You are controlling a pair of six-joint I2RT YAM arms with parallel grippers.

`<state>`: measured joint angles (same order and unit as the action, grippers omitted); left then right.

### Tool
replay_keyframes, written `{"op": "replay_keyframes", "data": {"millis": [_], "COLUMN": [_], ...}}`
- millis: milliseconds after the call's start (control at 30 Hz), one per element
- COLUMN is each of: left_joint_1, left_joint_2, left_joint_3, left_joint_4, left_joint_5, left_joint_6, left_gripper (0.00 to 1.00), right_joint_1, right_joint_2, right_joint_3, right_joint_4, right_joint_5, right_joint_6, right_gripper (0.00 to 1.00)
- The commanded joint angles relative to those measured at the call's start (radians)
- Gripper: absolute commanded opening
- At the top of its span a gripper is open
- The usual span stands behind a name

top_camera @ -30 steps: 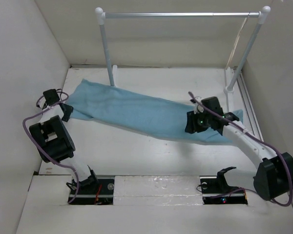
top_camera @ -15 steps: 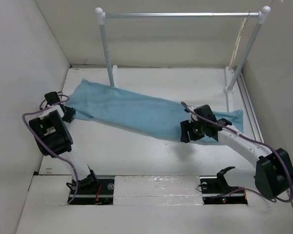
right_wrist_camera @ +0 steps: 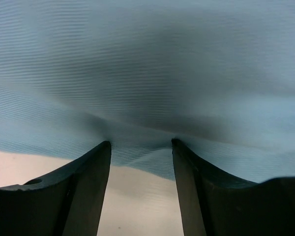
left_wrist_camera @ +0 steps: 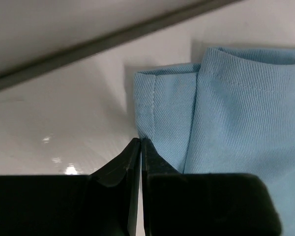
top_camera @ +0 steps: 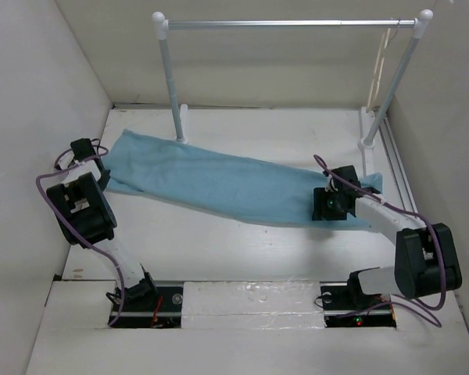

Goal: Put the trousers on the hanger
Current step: Fold the trousers at the center of the board.

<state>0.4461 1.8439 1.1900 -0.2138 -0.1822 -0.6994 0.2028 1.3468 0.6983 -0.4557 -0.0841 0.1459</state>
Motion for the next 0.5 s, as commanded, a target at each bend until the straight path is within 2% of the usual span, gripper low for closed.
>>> {"op": "replay_keyframes", "data": {"millis": [0,100,267,300,367,400,433,467], "left_joint_1": [0.016,0.042,0.088,0.088,0.088,0.088,0.088,0.088], "left_joint_2": [-0.092,-0.129,-0.15,-0.17,-0.243,-0.282,-0.354,-0.354], "left_joint_3": [0.013,-0.029,-0.085,-0.114,-0.171,-0.194,-0.232,-0.233], "left_joint_4": [-0.042,-0.044,-0.044,-0.045,-0.047,-0.047,-0.036,-0.036], "left_joint_5": [-0.241,-0.266,-0.197,-0.197,-0.207,-0.201,-0.185,-0.184], "left_joint_6": [0.015,0.003,0.009,0.012,-0.012,-0.012,-0.023,-0.034], "left_gripper": [0.0,0.0,0.0,0.04,0.31,0.31,0.45,0.46], "right_joint_1": [-0.061,-0.147,-0.302,-0.315,-0.379,-0.403,-0.434,-0.434], "right_joint_2": [-0.011,-0.064,-0.145,-0.158,-0.176,-0.176,-0.176,-0.176], "right_joint_3": [-0.023,-0.049,-0.068,-0.065,-0.046,-0.04,-0.037,-0.03], "right_joint_4": [0.04,0.031,-0.003,-0.006,-0.03,-0.038,-0.035,-0.044], "right_joint_5": [0.02,0.027,-0.069,-0.069,-0.118,-0.118,-0.19,-0.212], "right_joint_6": [-0.009,-0.031,-0.072,-0.083,-0.126,-0.126,-0.134,-0.134], "right_gripper": [0.58,0.59,0.6,0.61,0.63,0.63,0.63,0.64]}}
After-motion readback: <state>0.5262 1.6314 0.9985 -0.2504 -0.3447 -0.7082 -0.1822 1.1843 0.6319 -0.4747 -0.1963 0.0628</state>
